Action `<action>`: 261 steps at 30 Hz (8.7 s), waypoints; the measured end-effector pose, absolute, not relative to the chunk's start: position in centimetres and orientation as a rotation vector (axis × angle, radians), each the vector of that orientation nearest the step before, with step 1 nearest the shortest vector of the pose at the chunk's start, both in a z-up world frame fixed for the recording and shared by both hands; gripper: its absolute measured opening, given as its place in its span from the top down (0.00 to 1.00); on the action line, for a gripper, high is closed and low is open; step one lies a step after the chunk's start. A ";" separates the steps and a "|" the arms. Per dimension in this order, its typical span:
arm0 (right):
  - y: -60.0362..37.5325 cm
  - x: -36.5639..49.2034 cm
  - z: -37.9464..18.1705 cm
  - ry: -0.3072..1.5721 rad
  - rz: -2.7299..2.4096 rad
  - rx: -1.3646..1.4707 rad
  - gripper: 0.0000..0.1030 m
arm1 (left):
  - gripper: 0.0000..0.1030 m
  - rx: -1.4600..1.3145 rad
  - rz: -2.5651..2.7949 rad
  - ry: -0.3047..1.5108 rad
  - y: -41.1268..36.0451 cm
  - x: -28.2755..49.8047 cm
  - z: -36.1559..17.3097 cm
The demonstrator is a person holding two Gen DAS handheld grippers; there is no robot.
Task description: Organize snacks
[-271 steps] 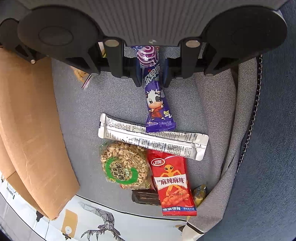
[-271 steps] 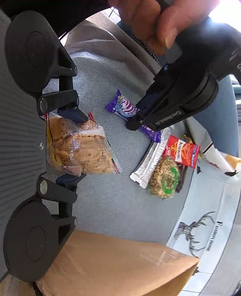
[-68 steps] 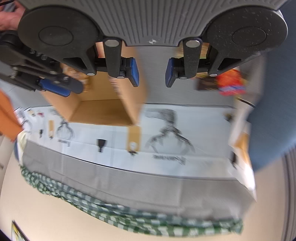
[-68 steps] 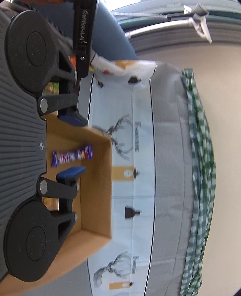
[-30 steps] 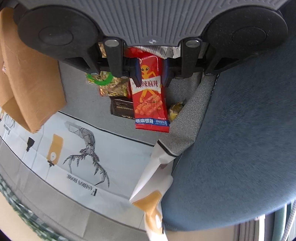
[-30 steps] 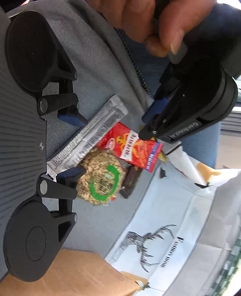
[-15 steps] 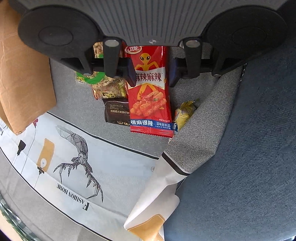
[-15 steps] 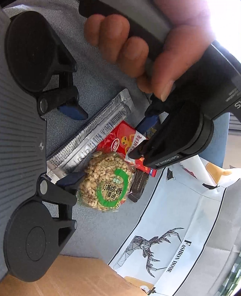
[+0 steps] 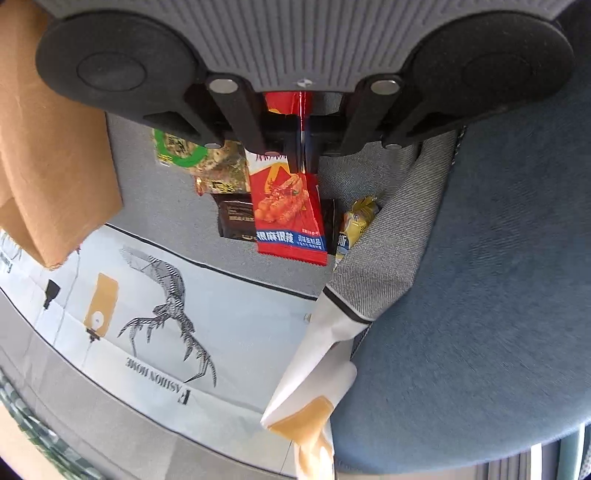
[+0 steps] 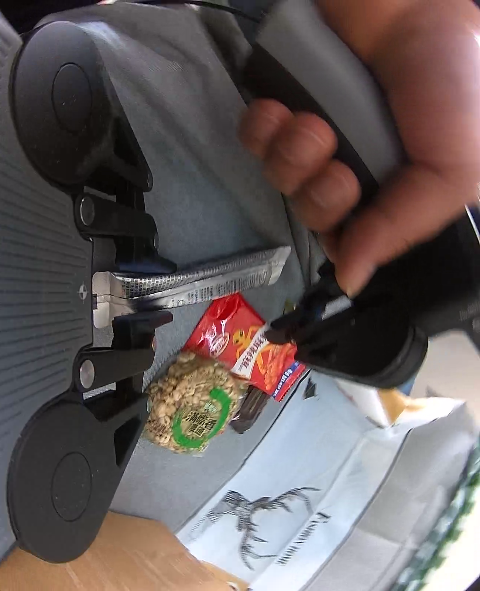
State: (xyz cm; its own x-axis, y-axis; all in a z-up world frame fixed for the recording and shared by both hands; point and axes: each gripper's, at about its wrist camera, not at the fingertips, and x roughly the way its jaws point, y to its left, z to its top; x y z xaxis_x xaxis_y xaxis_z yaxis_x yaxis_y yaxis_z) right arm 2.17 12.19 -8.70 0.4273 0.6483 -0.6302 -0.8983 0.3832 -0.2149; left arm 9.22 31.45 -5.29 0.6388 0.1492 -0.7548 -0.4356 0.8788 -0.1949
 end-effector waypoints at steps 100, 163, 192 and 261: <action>6.4 2.6 -8.2 0.849 0.793 -0.265 0.66 | 0.39 -0.242 0.408 1.147 26.9 7.0 -7.8; 4.9 0.9 -3.6 0.614 0.802 -0.183 0.75 | 0.49 -0.234 0.387 0.909 25.4 5.7 -3.2; -4.1 2.3 3.7 0.415 0.707 -0.071 0.75 | 0.49 -0.225 0.286 0.539 18.7 5.8 5.3; -17.2 8.5 2.6 0.466 0.264 0.067 0.75 | 0.50 -0.138 -0.083 0.503 2.2 11.3 3.6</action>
State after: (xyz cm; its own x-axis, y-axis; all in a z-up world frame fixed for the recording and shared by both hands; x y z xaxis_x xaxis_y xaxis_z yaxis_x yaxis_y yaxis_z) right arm 8.47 -17.23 2.59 0.8602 0.2668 -0.4347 -0.2364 0.9637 0.1238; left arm 11.26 2.20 3.59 0.8728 -0.1135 -0.4746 0.0456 0.9873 -0.1523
